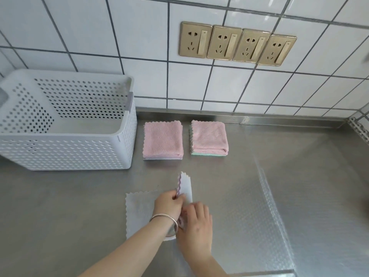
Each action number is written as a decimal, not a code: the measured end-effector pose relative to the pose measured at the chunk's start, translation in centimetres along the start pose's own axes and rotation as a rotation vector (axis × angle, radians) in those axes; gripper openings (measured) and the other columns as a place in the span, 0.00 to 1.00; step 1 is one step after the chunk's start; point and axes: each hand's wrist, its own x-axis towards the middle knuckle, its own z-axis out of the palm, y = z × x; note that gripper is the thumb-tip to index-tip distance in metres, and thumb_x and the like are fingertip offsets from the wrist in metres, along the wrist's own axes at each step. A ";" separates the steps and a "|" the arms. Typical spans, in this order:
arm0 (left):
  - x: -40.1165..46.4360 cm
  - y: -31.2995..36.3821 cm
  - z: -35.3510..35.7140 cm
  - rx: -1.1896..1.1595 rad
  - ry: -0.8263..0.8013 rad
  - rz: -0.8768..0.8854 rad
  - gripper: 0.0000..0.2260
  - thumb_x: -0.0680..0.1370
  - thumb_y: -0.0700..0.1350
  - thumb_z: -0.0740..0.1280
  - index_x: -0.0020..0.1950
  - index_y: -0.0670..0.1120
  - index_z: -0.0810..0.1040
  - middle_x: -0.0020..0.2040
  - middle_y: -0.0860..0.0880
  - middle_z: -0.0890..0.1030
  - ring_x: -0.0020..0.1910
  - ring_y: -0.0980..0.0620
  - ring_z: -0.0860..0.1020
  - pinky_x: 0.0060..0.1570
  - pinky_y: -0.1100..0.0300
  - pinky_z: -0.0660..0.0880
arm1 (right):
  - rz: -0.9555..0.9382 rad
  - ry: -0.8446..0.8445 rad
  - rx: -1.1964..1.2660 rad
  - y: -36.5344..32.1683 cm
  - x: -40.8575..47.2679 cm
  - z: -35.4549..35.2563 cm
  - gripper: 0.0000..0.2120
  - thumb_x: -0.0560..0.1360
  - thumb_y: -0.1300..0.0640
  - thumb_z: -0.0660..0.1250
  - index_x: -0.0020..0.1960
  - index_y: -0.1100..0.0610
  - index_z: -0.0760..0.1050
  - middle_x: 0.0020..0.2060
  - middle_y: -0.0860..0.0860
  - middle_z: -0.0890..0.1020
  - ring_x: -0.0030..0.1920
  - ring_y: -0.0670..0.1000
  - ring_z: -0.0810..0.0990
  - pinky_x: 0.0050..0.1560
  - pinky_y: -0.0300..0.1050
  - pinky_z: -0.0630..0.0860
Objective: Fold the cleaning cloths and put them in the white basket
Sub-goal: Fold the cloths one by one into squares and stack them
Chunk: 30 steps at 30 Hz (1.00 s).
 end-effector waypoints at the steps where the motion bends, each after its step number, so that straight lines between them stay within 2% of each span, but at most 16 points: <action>1: 0.0 -0.6 -0.7 -0.009 0.027 -0.019 0.17 0.75 0.45 0.63 0.27 0.46 0.64 0.26 0.48 0.67 0.33 0.47 0.66 0.32 0.57 0.62 | -0.047 -0.002 0.028 -0.2 -0.2 0.3 0.14 0.58 0.55 0.61 0.43 0.53 0.70 0.45 0.48 0.73 0.42 0.50 0.69 0.39 0.40 0.63; 5: -0.2 -3.9 -4.2 -0.127 0.082 -0.090 0.16 0.78 0.43 0.60 0.29 0.46 0.68 0.27 0.47 0.70 0.33 0.47 0.67 0.35 0.57 0.63 | -0.181 -0.179 -0.041 0.0 -0.8 1.7 0.37 0.52 0.56 0.64 0.62 0.55 0.69 0.65 0.51 0.72 0.57 0.50 0.70 0.52 0.40 0.75; 7: -0.6 -5.5 -5.7 -0.127 0.148 -0.146 0.17 0.79 0.41 0.59 0.29 0.43 0.68 0.30 0.38 0.72 0.32 0.46 0.65 0.35 0.56 0.60 | -0.204 -0.300 -0.093 0.0 -1.1 2.8 0.42 0.53 0.56 0.62 0.69 0.55 0.65 0.69 0.52 0.69 0.65 0.49 0.66 0.55 0.45 0.77; 8: -0.8 -6.4 -6.2 -0.122 0.180 -0.172 0.16 0.79 0.41 0.59 0.30 0.41 0.68 0.35 0.33 0.74 0.33 0.45 0.65 0.35 0.55 0.59 | -0.203 -0.345 -0.118 0.1 -1.4 3.4 0.44 0.53 0.58 0.62 0.70 0.55 0.64 0.71 0.50 0.66 0.67 0.49 0.64 0.55 0.47 0.78; 10: -1.1 -7.9 -6.9 -0.110 0.224 -0.218 0.14 0.79 0.41 0.59 0.33 0.41 0.70 0.40 0.32 0.76 0.37 0.43 0.68 0.39 0.51 0.65 | -0.191 -0.419 -0.173 0.1 -1.9 4.4 0.50 0.52 0.59 0.63 0.74 0.52 0.57 0.75 0.48 0.56 0.71 0.50 0.60 0.56 0.48 0.78; 12: -1.0 -9.0 -7.1 -0.072 0.231 -0.243 0.12 0.79 0.42 0.59 0.46 0.35 0.76 0.46 0.34 0.79 0.47 0.37 0.75 0.49 0.51 0.70 | -0.190 -0.476 -0.211 0.1 -2.4 5.1 0.54 0.53 0.58 0.64 0.76 0.52 0.47 0.76 0.48 0.46 0.76 0.50 0.48 0.57 0.46 0.76; 13: -0.8 -9.4 -7.1 -0.049 0.237 -0.252 0.13 0.79 0.43 0.59 0.54 0.35 0.76 0.52 0.35 0.80 0.52 0.37 0.76 0.51 0.53 0.71 | -0.194 -0.488 -0.220 0.2 -2.6 5.4 0.52 0.55 0.57 0.61 0.76 0.53 0.44 0.76 0.48 0.43 0.76 0.49 0.43 0.59 0.45 0.74; 15: -0.6 -10.0 -7.1 -0.034 0.251 -0.259 0.15 0.79 0.45 0.60 0.62 0.40 0.75 0.58 0.40 0.79 0.58 0.42 0.76 0.54 0.57 0.70 | -0.198 -0.485 -0.232 0.0 -2.7 5.9 0.47 0.58 0.56 0.54 0.76 0.54 0.42 0.76 0.49 0.42 0.76 0.48 0.40 0.63 0.45 0.71; 18: -0.3 -11.1 -6.9 -0.020 0.279 -0.245 0.16 0.77 0.46 0.62 0.65 0.47 0.74 0.60 0.45 0.80 0.59 0.45 0.77 0.55 0.59 0.70 | -0.216 -0.485 -0.239 -0.2 -2.8 5.9 0.43 0.59 0.50 0.54 0.75 0.52 0.53 0.76 0.49 0.44 0.76 0.48 0.40 0.67 0.46 0.64; 20: -0.2 -11.8 -6.5 -0.014 0.334 -0.225 0.16 0.76 0.47 0.64 0.64 0.49 0.73 0.56 0.47 0.82 0.55 0.45 0.78 0.52 0.56 0.72 | -0.265 -0.474 -0.229 -0.4 -2.9 5.3 0.38 0.61 0.45 0.58 0.71 0.53 0.62 0.75 0.49 0.55 0.76 0.48 0.45 0.69 0.45 0.52; 22: -0.5 -12.1 -6.3 0.025 0.439 -0.194 0.19 0.75 0.47 0.65 0.65 0.48 0.71 0.57 0.47 0.79 0.55 0.44 0.76 0.51 0.53 0.72 | -0.301 -0.456 -0.227 -0.5 -2.5 4.6 0.32 0.66 0.43 0.59 0.69 0.52 0.65 0.71 0.51 0.66 0.74 0.49 0.55 0.69 0.45 0.48; 24: -1.0 -12.4 -5.9 0.259 0.539 -0.046 0.20 0.74 0.49 0.63 0.65 0.46 0.71 0.59 0.44 0.77 0.56 0.42 0.75 0.52 0.50 0.73 | -0.306 -0.438 -0.254 -0.7 -1.5 4.1 0.27 0.70 0.46 0.56 0.68 0.52 0.66 0.68 0.51 0.72 0.70 0.50 0.62 0.69 0.45 0.48; 25: -1.1 -12.4 -5.6 0.403 0.517 0.059 0.21 0.73 0.51 0.60 0.64 0.46 0.73 0.60 0.45 0.77 0.57 0.43 0.75 0.53 0.49 0.73 | -0.289 -0.451 -0.278 -0.8 -1.0 4.1 0.26 0.70 0.48 0.55 0.68 0.52 0.66 0.67 0.51 0.73 0.69 0.50 0.62 0.68 0.46 0.48; 27: -1.4 -12.9 -4.5 0.661 0.357 0.241 0.25 0.71 0.56 0.56 0.64 0.48 0.74 0.65 0.49 0.76 0.64 0.48 0.70 0.63 0.45 0.63 | -0.279 -0.461 -0.339 -0.7 -0.2 4.6 0.26 0.71 0.48 0.54 0.68 0.51 0.64 0.69 0.51 0.70 0.72 0.52 0.57 0.68 0.47 0.46; 29: -1.1 -13.8 -3.8 0.774 0.244 0.311 0.28 0.71 0.60 0.54 0.67 0.47 0.70 0.71 0.52 0.69 0.74 0.52 0.55 0.69 0.44 0.49 | -0.308 -0.475 -0.372 0.1 -0.1 5.7 0.28 0.71 0.45 0.55 0.69 0.51 0.63 0.74 0.51 0.60 0.75 0.51 0.46 0.69 0.50 0.48; 30: -0.7 -14.3 -3.6 0.801 0.223 0.293 0.29 0.71 0.61 0.54 0.68 0.47 0.67 0.72 0.52 0.65 0.76 0.53 0.48 0.69 0.44 0.45 | -0.317 -0.492 -0.363 0.4 -0.1 6.2 0.29 0.70 0.43 0.55 0.69 0.51 0.62 0.76 0.51 0.54 0.76 0.51 0.43 0.70 0.52 0.52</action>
